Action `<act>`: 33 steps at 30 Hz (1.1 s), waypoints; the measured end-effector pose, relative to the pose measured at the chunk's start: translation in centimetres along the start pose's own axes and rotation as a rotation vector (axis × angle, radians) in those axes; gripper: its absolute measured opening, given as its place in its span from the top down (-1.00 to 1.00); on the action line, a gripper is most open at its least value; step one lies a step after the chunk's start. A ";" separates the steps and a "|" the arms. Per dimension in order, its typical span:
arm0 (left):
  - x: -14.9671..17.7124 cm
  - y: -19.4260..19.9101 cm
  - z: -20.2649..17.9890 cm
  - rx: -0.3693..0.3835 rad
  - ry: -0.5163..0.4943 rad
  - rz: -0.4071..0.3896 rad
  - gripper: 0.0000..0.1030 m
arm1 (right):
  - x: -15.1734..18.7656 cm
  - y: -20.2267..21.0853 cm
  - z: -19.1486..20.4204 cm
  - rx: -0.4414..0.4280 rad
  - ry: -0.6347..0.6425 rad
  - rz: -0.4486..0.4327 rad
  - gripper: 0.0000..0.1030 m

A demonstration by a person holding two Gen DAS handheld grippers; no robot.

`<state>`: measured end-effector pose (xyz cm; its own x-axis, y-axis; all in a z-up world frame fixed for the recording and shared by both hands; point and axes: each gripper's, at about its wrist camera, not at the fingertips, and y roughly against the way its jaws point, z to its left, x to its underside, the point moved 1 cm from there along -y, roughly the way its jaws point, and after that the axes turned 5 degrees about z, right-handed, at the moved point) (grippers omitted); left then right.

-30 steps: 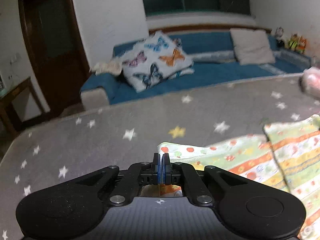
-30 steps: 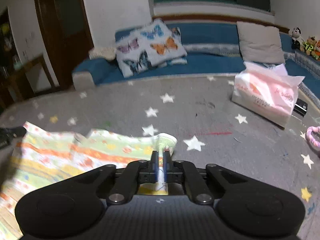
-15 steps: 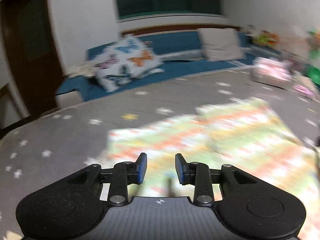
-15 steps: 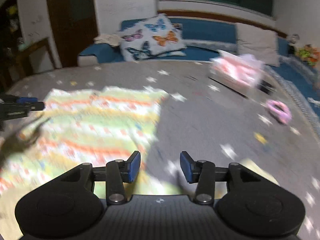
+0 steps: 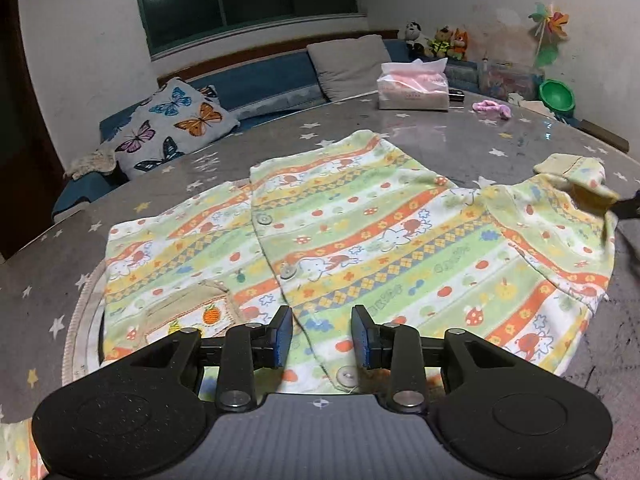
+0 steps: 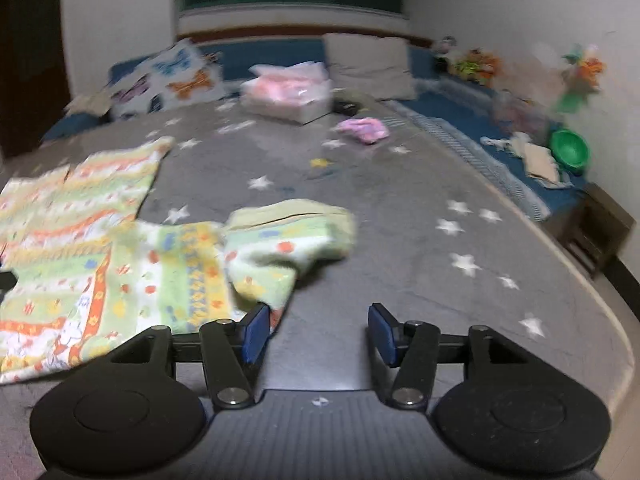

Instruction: Fold clothes

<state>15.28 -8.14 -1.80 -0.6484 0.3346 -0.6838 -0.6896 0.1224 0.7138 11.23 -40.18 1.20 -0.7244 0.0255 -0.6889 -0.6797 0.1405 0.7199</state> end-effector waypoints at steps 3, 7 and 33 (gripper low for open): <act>0.3 0.2 0.0 -0.005 0.007 0.000 0.28 | -0.8 1.2 1.8 0.047 0.105 -0.098 -0.31; 0.4 0.3 0.0 -0.013 0.016 -0.002 0.27 | -2.4 -0.4 4.2 -0.004 0.182 -0.106 -0.49; 1.8 1.9 -0.3 -0.031 0.028 -0.003 -0.03 | -3.2 -3.0 -4.3 0.066 -0.094 -0.113 -0.44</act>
<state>12.70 -7.56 -1.74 -0.6549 0.3083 -0.6900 -0.7007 0.0944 0.7072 15.06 -44.97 1.65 -0.6277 0.0979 -0.7723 -0.7449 0.2124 0.6324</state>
